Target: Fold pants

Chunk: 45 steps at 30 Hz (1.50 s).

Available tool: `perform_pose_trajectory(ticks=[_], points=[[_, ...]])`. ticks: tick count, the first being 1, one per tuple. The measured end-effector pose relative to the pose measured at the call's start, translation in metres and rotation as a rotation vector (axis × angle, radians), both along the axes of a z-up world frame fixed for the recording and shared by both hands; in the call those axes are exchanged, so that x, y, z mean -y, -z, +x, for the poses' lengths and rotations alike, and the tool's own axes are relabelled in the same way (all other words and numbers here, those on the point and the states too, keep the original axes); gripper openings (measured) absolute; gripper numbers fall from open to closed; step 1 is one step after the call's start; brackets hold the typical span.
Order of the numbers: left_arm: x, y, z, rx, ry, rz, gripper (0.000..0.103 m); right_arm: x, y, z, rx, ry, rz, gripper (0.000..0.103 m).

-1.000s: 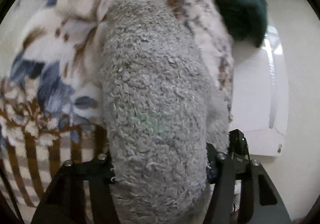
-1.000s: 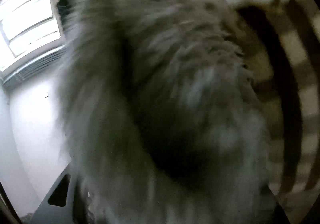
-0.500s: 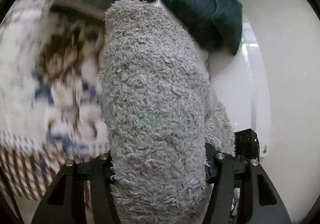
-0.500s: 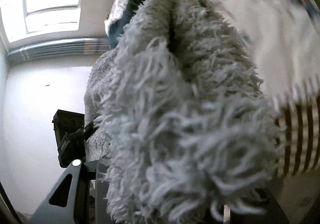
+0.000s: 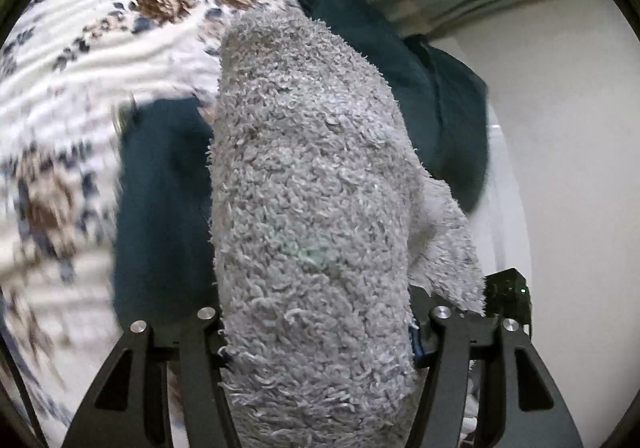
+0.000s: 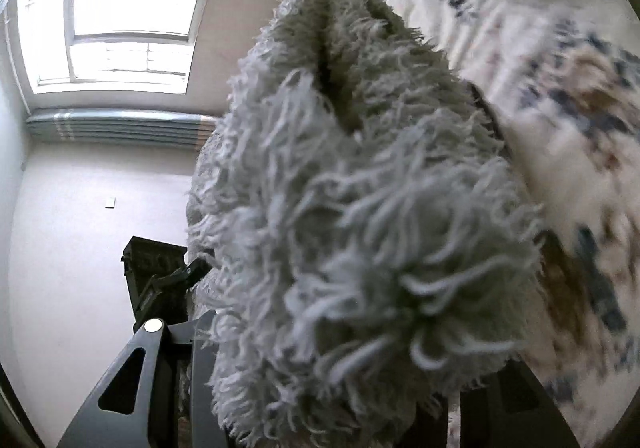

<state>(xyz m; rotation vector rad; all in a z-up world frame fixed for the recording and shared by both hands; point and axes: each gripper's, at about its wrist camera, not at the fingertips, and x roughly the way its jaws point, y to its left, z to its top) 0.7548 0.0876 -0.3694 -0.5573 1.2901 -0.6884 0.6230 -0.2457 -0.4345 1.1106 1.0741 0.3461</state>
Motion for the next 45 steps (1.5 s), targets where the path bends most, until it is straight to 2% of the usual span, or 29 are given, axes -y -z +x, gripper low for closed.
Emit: perform_pose_trajectory(ticks=[5,8,10,12,13,15,16,20,23,30,34,39,45], points=[[-0.016,0.066,0.056,-0.072,-0.017,0.031,0.057,-0.010,0.050,0.070,-0.046,-0.017,-0.048,0.044],[-0.021,0.079,0.067,-0.089,-0.004,0.050,0.063,-0.012,0.075,0.080,-0.098,-0.035,-0.079,0.046],[-0.022,0.078,0.068,-0.083,0.007,0.073,0.069,-0.011,0.078,0.085,-0.115,-0.047,-0.100,0.056],[-0.025,0.066,0.063,-0.065,-0.005,0.135,0.076,-0.009,0.073,0.087,-0.135,-0.056,-0.140,0.080],[-0.026,0.058,0.059,-0.031,-0.024,0.174,0.078,-0.006,0.071,0.098,-0.148,-0.058,-0.169,0.085],[-0.026,0.032,0.045,0.085,-0.065,0.312,0.099,-0.001,0.058,0.097,-0.173,-0.070,-0.235,0.088],[-0.025,0.022,0.039,0.115,-0.079,0.374,0.100,-0.003,0.045,0.090,-0.187,-0.076,-0.294,0.089],[-0.009,-0.009,0.010,0.203,-0.083,0.618,0.100,-0.019,-0.011,0.066,-0.197,-0.070,-0.673,0.091],[0.000,-0.024,-0.013,0.243,-0.086,0.710,0.100,-0.038,-0.051,0.049,-0.183,-0.055,-0.881,0.096],[0.008,-0.036,-0.054,0.280,-0.090,0.740,0.100,-0.084,-0.140,-0.018,-0.127,-0.025,-1.091,0.096],[0.013,-0.056,-0.077,0.308,-0.099,0.740,0.100,-0.103,-0.180,-0.049,-0.097,-0.021,-1.131,0.096],[0.021,-0.090,-0.111,0.354,-0.113,0.742,0.100,-0.113,-0.213,-0.086,-0.061,-0.020,-1.110,0.096],[0.027,-0.125,-0.162,0.401,-0.140,0.741,0.100,-0.113,-0.236,-0.129,-0.030,-0.013,-1.097,0.096]])
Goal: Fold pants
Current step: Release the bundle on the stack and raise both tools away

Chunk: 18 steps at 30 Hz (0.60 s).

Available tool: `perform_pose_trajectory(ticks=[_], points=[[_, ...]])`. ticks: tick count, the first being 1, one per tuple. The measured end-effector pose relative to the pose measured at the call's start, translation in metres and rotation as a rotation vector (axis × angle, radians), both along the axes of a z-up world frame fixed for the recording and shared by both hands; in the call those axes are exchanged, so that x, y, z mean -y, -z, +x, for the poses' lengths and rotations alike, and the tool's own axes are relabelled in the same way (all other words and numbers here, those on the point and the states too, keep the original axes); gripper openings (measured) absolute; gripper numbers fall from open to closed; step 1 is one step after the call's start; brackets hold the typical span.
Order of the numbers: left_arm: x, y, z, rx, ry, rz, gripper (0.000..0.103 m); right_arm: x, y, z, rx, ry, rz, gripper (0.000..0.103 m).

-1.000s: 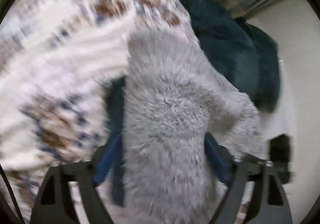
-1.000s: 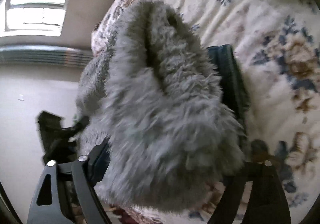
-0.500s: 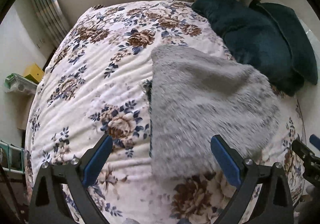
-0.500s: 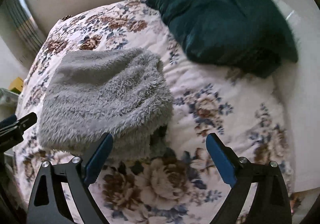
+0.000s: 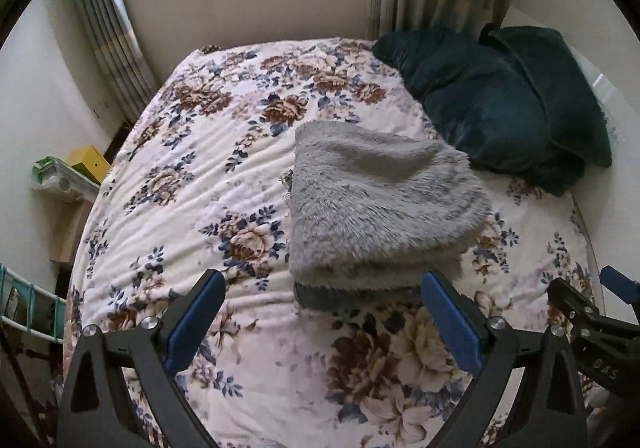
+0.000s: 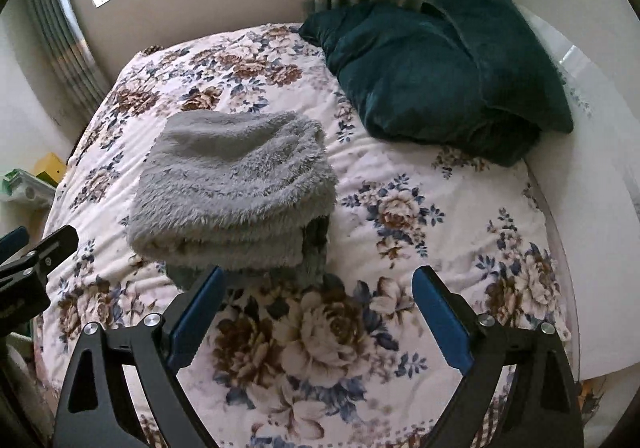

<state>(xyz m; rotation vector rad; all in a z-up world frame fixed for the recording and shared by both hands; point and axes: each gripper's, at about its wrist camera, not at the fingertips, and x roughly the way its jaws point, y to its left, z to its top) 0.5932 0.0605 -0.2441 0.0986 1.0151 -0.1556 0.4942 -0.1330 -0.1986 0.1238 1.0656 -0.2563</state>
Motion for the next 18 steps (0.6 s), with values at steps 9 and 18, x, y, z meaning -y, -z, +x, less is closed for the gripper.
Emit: perform_pose_trajectory(ticks=[9,18], points=[[0.001,-0.057,-0.081,0.070,-0.042,-0.026,0.100,0.007,-0.064,-0.092,0.093,-0.010,-0.023,0.096],[-0.007,-0.128,-0.189,0.196,-0.084,-0.037,0.100,0.002,-0.147,-0.212,0.220,-0.063,-0.046,0.096]])
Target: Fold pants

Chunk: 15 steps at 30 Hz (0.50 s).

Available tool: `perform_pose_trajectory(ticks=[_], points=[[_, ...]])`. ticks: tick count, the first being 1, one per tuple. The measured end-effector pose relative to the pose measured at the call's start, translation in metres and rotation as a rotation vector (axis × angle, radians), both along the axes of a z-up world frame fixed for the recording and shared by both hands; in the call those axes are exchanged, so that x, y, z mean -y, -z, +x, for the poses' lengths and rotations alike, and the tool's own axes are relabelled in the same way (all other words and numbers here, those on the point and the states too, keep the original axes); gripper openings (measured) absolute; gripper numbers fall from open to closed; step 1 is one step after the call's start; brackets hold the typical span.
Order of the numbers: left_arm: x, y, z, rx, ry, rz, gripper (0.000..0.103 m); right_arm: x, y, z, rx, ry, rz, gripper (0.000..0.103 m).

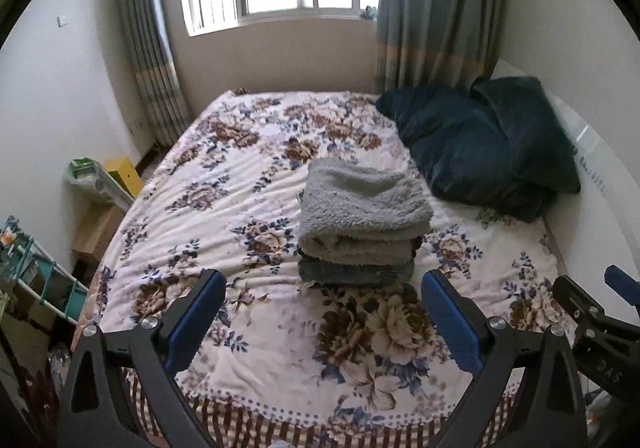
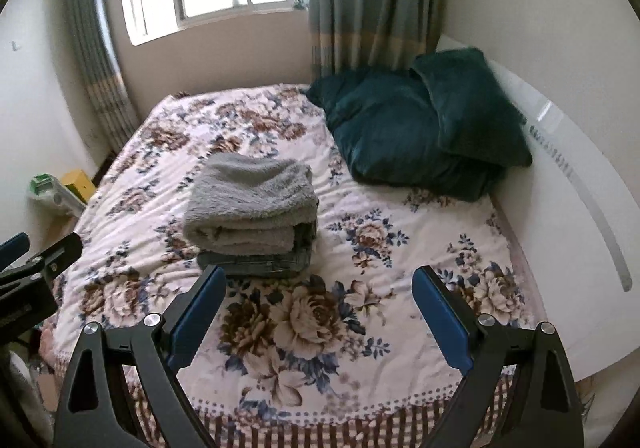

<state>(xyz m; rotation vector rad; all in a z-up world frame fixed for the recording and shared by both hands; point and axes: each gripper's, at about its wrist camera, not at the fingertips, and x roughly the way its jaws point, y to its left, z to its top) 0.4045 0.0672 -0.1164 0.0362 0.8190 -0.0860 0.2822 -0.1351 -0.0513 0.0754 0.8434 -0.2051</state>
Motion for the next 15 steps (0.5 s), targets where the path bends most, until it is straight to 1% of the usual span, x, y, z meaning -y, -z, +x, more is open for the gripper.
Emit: perform_pose_trajectory(ticks=[3,5,8,12,15], points=[[-0.005,-0.021,-0.033,0.030,-0.021,-0.006,0.100,-0.005,-0.028,-0.041,0.031,-0.016,-0.014,0.096],[-0.009,-0.035,-0.053,0.048,-0.035,-0.003,0.100,-0.008,-0.043,-0.063,0.045,-0.025,-0.006,0.096],[-0.015,-0.057,-0.085,0.073,-0.037,-0.010,0.100,-0.012,-0.069,-0.097,0.075,-0.032,-0.012,0.096],[-0.020,-0.078,-0.120,0.105,-0.030,-0.005,0.100,-0.023,-0.100,-0.136,0.104,-0.050,-0.027,0.096],[-0.026,-0.090,-0.141,0.114,-0.016,-0.005,0.100,-0.036,-0.119,-0.162,0.125,-0.063,-0.029,0.096]])
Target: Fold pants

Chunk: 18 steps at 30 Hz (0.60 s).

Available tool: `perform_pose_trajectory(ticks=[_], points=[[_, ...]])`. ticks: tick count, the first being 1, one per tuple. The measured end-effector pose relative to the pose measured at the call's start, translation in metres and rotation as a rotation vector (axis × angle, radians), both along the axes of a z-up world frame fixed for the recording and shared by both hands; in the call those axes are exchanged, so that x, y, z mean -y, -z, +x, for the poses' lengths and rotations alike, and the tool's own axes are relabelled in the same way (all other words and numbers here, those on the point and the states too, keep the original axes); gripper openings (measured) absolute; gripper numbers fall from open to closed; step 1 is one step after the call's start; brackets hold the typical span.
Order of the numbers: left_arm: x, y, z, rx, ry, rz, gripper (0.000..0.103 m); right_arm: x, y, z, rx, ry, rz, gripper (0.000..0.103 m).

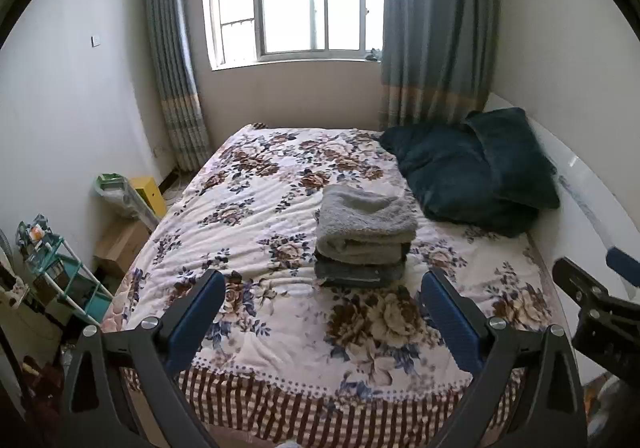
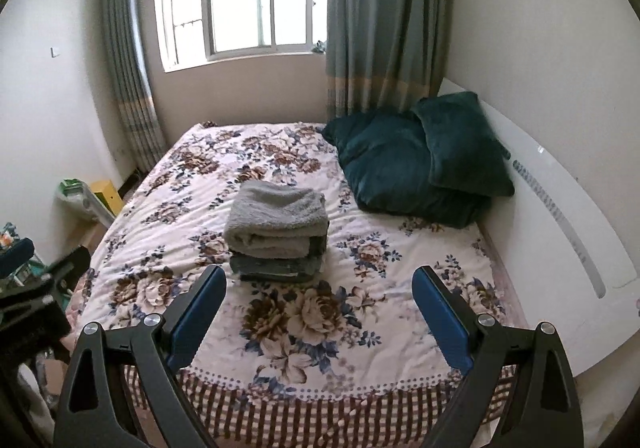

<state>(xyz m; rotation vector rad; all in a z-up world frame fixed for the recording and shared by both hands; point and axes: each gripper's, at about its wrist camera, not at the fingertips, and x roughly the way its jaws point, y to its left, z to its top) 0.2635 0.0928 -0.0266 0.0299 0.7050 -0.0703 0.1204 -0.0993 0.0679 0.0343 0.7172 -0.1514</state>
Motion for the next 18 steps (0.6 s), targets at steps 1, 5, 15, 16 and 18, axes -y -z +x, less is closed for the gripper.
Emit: perform_pose_trajectory(ticks=[1,5,15,16,18], points=[[-0.002,-0.003,-0.006,0.005,-0.002,0.002,0.100,-0.003,-0.005,-0.007,0.005,-0.002,0.000,0.096],[-0.012,-0.015,-0.025,0.022,-0.006,0.014,0.100,-0.017,-0.025,-0.033,0.026,-0.018,0.006,0.096],[-0.024,-0.017,-0.036,0.019,-0.024,-0.003,0.101,-0.029,-0.041,-0.064,0.041,-0.022,0.024,0.096],[-0.023,-0.015,-0.033,0.014,-0.020,-0.009,0.103,-0.028,-0.040,-0.064,0.041,-0.012,0.020,0.096],[-0.022,-0.011,-0.025,-0.005,-0.011,-0.015,0.103,-0.023,-0.038,-0.054,0.035,-0.006,0.025,0.099]])
